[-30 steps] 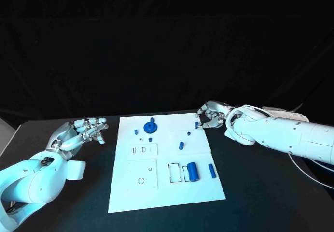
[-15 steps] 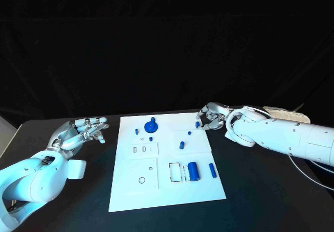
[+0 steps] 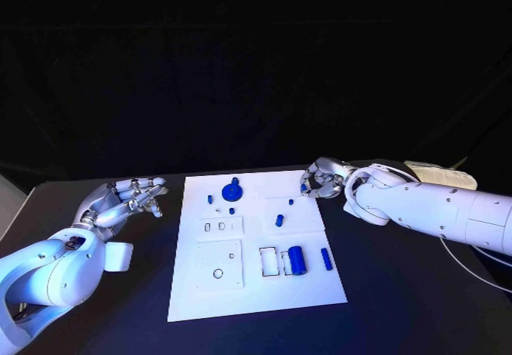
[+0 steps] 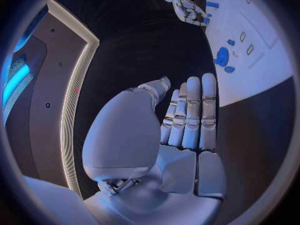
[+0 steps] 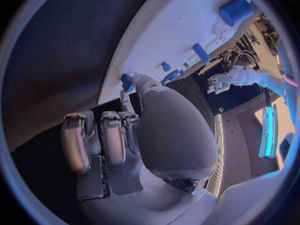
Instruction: Assemble the parts on the task board
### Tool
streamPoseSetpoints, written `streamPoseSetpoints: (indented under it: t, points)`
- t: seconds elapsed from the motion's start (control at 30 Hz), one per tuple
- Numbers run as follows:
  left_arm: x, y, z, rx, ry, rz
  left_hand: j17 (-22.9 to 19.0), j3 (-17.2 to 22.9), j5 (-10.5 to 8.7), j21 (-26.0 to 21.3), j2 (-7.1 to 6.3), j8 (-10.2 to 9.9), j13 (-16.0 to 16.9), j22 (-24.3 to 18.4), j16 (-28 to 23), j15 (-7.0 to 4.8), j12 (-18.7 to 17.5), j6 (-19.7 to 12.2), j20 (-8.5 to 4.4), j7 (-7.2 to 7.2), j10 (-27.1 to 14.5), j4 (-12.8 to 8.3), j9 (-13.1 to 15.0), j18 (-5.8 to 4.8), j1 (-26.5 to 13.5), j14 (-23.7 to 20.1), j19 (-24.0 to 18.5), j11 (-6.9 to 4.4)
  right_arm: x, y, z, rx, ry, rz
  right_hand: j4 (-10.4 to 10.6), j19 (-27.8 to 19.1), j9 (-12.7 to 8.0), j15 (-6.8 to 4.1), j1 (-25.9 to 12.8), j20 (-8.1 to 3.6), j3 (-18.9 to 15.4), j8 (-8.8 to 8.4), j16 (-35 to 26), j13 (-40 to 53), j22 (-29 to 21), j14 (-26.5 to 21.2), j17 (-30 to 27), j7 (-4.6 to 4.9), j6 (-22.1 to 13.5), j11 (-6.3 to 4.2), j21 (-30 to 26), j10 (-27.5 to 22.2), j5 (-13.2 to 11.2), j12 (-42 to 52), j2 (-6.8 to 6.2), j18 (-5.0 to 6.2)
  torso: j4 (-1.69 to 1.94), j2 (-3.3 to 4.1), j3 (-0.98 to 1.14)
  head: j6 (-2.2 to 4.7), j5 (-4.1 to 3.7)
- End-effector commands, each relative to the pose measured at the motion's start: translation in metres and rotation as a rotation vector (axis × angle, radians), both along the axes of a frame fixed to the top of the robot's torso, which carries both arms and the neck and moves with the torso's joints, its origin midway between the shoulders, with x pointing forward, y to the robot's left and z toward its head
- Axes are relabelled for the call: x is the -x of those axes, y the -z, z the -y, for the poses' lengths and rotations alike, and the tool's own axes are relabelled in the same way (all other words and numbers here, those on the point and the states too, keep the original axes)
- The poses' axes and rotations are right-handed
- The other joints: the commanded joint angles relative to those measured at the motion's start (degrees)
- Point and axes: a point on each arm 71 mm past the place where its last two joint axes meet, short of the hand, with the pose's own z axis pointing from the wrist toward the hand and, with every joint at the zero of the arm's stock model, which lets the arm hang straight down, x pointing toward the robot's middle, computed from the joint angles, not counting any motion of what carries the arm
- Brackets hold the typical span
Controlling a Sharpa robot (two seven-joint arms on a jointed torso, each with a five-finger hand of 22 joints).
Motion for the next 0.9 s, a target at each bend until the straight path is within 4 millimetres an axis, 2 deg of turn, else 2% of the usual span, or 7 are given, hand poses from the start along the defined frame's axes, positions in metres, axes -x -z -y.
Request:
streamPoseSetpoints:
  t: [0.03, 0.43, 0.63, 0.73, 0.77, 0.83, 0.9]
  points:
    - [0.0004, -0.0007, 0.0022, 0.005, 0.018, 0.007, 0.1, 0.1, -0.02, 0.2, 0.04, 0.1, 0.0, 0.1, 0.2, 0.06, 0.1, -0.4, 0.05, 0.06, -0.3, -0.3, 0.1, 0.78, -0.6, -0.3, -0.4, 0.09, 0.0003, 0.0027, -0.0015, 0.005, -0.006, -0.017, 0.0, 5.4, 0.0, -0.40, 0.0, -0.25, 0.7, 0.30, 0.4, 15.0, 14.1, 5.9, 15.1, -0.13, 0.7, -0.16, 0.2, 5.9, 0.3, 0.1, 0.78, -0.52, 0.03, -0.02, -0.04, -0.05, 0.02]
    - [0.0004, -0.0006, 0.0016, 0.004, 0.016, 0.004, 0.1, 0.2, -0.01, 0.3, 0.14, 0.2, 0.0, 0.1, 0.3, 0.07, 0.2, -0.4, 0.07, 0.08, -0.4, -0.3, 0.1, 0.79, -0.6, -0.4, -0.5, 0.11, -0.0006, 0.0030, -0.0011, 0.006, -0.002, -0.018, 0.1, 5.5, 0.1, -0.88, 0.3, -0.72, 3.7, 1.12, 0.4, 15.0, 14.3, 5.9, 15.1, -0.77, 2.4, -0.72, 0.4, 5.9, -0.1, 0.1, 2.37, -0.57, 0.01, -0.05, -0.06, -0.12, 0.04]
    - [0.0003, -0.0005, 0.0010, 0.003, 0.014, 0.004, 0.1, 0.2, -0.01, 0.3, 0.14, 0.2, 0.0, 0.1, 0.3, 0.07, 0.2, -0.4, 0.07, 0.08, -0.4, -0.3, 0.1, 0.79, -0.6, -0.4, -0.5, 0.11, -0.0011, 0.0011, -0.0008, 0.005, 0.000, 0.011, 0.1, 5.5, 0.2, -0.96, 0.3, -0.79, 4.0, 1.27, 0.4, 15.0, 14.3, 5.9, 15.1, -0.89, 2.7, -0.84, 0.4, 5.9, -0.2, 0.1, 2.46, -0.58, 0.04, -0.05, -0.08, -0.14, 0.07]
    - [0.0004, -0.0005, 0.0009, 0.003, 0.013, 0.004, 0.1, 0.2, -0.01, 0.3, 0.14, 0.2, 0.0, 0.1, 0.3, 0.07, 0.2, -0.4, 0.07, 0.08, -0.4, -0.3, 0.1, 0.79, -0.6, -0.4, -0.5, 0.11, -0.0006, -0.0013, -0.0032, 0.006, -0.012, 0.046, -0.4, 6.0, 0.4, -1.10, 0.6, -0.94, 5.1, 1.84, 0.4, 15.0, 15.0, 5.9, 15.1, -1.24, 3.5, -1.19, 1.2, 5.9, -0.4, 0.1, 2.71, -0.82, 0.01, -0.03, -0.07, -0.15, 0.18]
    - [0.0004, -0.0005, 0.0008, 0.002, 0.013, 0.004, 0.1, 0.2, -0.01, 0.3, 0.14, 0.2, 0.0, 0.1, 0.3, 0.07, 0.2, -0.4, 0.07, 0.08, -0.4, -0.3, 0.1, 0.79, -0.6, -0.4, -0.5, 0.11, -0.0004, -0.0021, -0.0042, 0.006, -0.016, 0.057, -0.5, 6.0, 0.4, -1.15, 0.6, -0.98, 5.4, 1.98, 0.4, 15.0, 15.1, 5.9, 15.1, -1.32, 3.7, -1.25, 1.2, 5.9, -0.6, 0.1, 2.75, -0.83, -0.01, -0.02, -0.05, -0.12, 0.19]
    - [0.0003, -0.0004, 0.0007, 0.002, 0.013, 0.004, 0.1, 0.2, -0.01, 0.3, 0.14, 0.2, 0.0, 0.1, 0.3, 0.07, 0.2, -0.4, 0.07, 0.08, -0.4, -0.3, 0.1, 0.79, -0.6, -0.4, -0.5, 0.11, 0.0000, -0.0038, -0.0065, 0.005, -0.023, 0.082, -0.8, 6.0, 0.5, -1.35, 0.5, -1.17, 6.7, 2.44, 0.4, 15.0, 15.1, 5.9, 15.1, -1.59, 4.2, -1.51, 1.2, 5.9, -2.7, 0.1, 2.92, -0.83, -0.05, -0.01, -0.02, -0.08, 0.16]
    - [0.0003, -0.0004, 0.0008, 0.002, 0.013, 0.004, 0.1, 0.2, -0.01, 0.3, 0.14, 0.2, 0.0, 0.1, 0.3, 0.07, 0.2, -0.4, 0.07, 0.08, -0.4, -0.3, 0.1, 0.79, -0.6, -0.4, -0.5, 0.11, 0.0004, -0.0055, -0.0085, 0.003, -0.027, 0.105, -0.9, 6.0, 0.6, -1.43, 0.3, -1.25, 7.2, 2.75, 0.4, 15.0, 15.1, 5.9, 15.1, -1.75, 4.6, -1.63, 1.2, 5.9, -2.9, 0.1, 2.93, -0.83, -0.02, -0.05, -0.02, -0.08, 0.15]
